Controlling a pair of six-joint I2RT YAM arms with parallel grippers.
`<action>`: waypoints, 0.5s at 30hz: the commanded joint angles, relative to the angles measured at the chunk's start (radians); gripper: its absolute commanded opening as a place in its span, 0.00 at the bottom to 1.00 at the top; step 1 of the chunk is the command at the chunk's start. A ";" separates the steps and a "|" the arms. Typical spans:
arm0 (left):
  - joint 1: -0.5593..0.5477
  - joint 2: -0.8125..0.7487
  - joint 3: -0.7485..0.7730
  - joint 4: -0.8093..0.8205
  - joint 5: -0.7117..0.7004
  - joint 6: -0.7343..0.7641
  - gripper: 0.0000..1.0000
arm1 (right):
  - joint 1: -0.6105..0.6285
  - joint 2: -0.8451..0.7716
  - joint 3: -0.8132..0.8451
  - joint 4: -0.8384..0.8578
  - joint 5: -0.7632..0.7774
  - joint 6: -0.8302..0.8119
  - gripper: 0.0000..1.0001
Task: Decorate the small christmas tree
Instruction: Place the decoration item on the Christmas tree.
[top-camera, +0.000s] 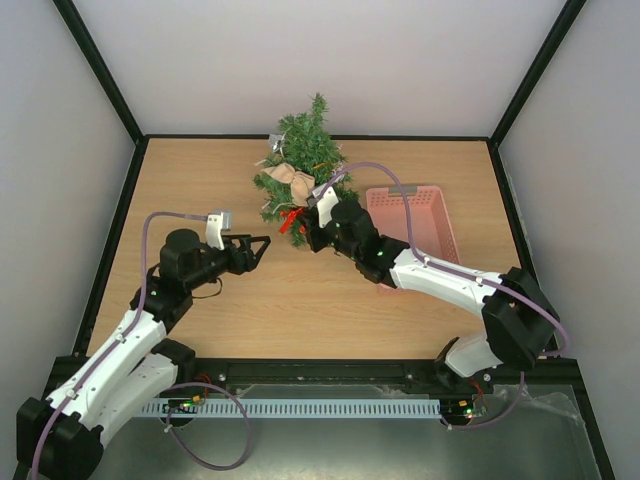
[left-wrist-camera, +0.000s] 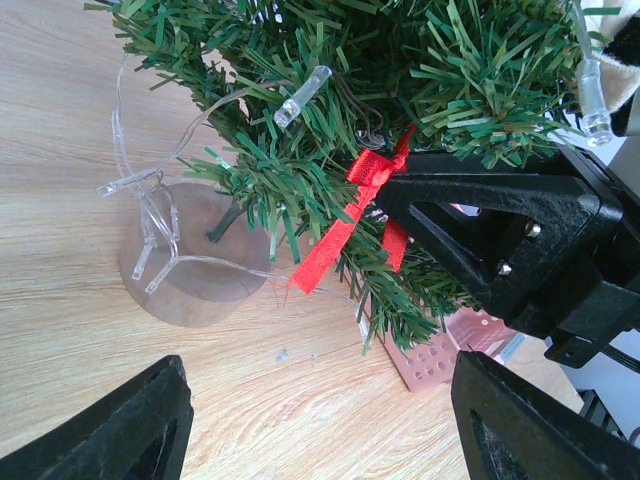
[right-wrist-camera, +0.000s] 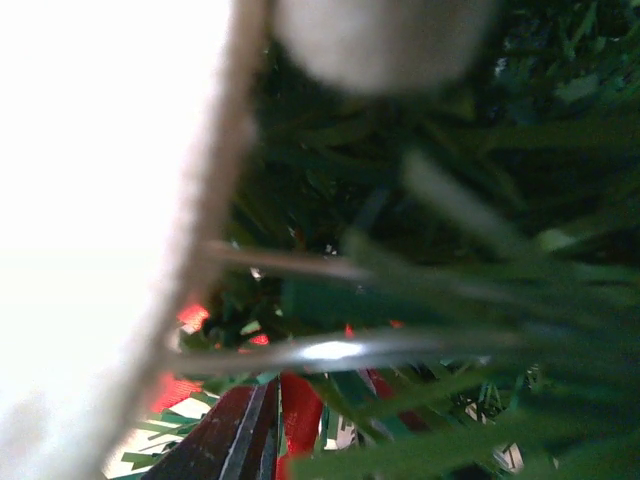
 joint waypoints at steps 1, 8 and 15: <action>-0.001 0.002 0.011 0.001 -0.008 0.013 0.72 | -0.005 -0.038 0.016 -0.027 0.006 0.014 0.21; 0.000 0.010 0.010 0.005 -0.005 0.012 0.72 | -0.005 -0.115 -0.017 -0.077 0.021 0.015 0.28; 0.000 0.004 0.014 0.002 -0.006 0.009 0.72 | -0.005 -0.160 -0.026 -0.129 -0.040 0.031 0.30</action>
